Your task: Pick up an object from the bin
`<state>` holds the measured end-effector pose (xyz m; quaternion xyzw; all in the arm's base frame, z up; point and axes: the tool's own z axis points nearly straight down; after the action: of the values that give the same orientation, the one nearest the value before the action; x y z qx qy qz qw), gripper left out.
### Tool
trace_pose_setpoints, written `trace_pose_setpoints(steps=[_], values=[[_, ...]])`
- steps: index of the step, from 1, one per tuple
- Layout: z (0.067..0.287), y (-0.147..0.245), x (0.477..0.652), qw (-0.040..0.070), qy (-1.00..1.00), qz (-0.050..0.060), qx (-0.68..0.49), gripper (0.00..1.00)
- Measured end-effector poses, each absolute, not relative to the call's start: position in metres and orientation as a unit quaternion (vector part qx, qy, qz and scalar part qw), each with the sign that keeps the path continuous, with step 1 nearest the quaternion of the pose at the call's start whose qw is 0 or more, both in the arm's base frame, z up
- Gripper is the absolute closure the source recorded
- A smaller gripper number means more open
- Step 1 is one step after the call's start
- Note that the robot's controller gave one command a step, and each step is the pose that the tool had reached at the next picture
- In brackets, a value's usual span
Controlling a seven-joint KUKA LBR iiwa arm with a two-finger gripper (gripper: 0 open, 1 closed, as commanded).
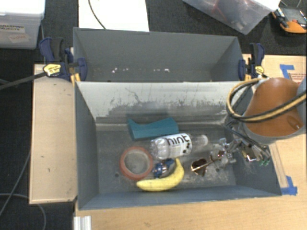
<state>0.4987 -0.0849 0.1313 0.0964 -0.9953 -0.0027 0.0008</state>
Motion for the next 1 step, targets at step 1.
trace_pose_setpoints(steps=[1], values=[[0.233, -0.1155, 0.4843, -0.019, -0.998, 0.003, 0.062, 1.0]])
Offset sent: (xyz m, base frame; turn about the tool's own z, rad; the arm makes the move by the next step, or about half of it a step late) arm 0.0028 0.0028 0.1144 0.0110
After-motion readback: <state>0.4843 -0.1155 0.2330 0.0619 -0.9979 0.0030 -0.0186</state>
